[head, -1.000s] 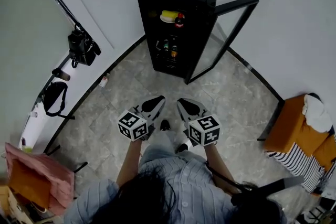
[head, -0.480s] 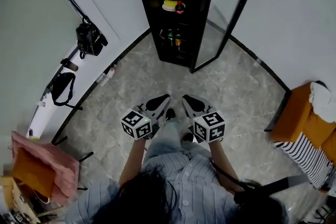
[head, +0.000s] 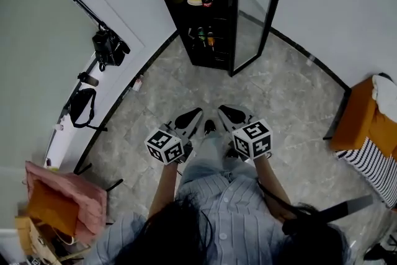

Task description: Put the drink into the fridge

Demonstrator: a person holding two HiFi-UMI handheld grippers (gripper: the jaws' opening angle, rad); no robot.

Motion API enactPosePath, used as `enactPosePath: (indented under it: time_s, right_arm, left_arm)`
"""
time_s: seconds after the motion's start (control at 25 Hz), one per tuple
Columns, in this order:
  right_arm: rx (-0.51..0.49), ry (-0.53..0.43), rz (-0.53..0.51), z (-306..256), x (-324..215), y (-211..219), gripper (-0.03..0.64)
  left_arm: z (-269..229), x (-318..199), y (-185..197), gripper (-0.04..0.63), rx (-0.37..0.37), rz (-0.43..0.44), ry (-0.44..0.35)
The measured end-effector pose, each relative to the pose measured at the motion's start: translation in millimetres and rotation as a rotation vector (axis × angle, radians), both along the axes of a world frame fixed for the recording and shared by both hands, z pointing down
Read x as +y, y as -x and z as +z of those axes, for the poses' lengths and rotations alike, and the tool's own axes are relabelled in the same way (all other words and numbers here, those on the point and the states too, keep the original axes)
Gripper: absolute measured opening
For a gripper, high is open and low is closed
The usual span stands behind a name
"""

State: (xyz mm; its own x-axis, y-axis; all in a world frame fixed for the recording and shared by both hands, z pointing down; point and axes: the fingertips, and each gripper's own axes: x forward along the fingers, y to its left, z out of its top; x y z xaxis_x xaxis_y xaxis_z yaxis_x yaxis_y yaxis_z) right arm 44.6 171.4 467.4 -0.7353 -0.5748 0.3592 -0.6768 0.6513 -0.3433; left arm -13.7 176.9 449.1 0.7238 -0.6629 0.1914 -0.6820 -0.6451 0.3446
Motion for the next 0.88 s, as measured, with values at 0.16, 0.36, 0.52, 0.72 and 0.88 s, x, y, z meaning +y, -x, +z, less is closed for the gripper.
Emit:
enactPosePath:
  time_s: [0.16, 0.36, 0.52, 0.72, 0.88]
  right_arm:
    - [0.002, -0.005, -0.017, 3.3, 8.8, -1.3, 0.035]
    - [-0.003, -0.010, -0.035, 0.0, 17.1, 1.0, 0.035]
    - [-0.006, -0.013, -0.039, 0.8, 18.0, 1.7, 0.035]
    - [-0.008, -0.022, -0.041, -3.3, 18.7, 0.0, 0.035]
    - [-0.017, -0.023, -0.035, -6.4, 16.1, -4.0, 0.035]
  left_arm:
    - [-0.1, 10.1, -1.3, 0.018, -0.003, -0.008, -0.005]
    - [-1.3, 18.0, 0.4, 0.018, -0.001, -0.020, -0.010]
    - [0.4, 21.6, -0.1, 0.018, -0.016, -0.018, -0.008]
    - [-0.5, 25.4, -4.0, 0.018, -0.034, -0.014, -0.009]
    - [-3.7, 25.9, -7.2, 0.018, -0.047, -0.012, -0.017]
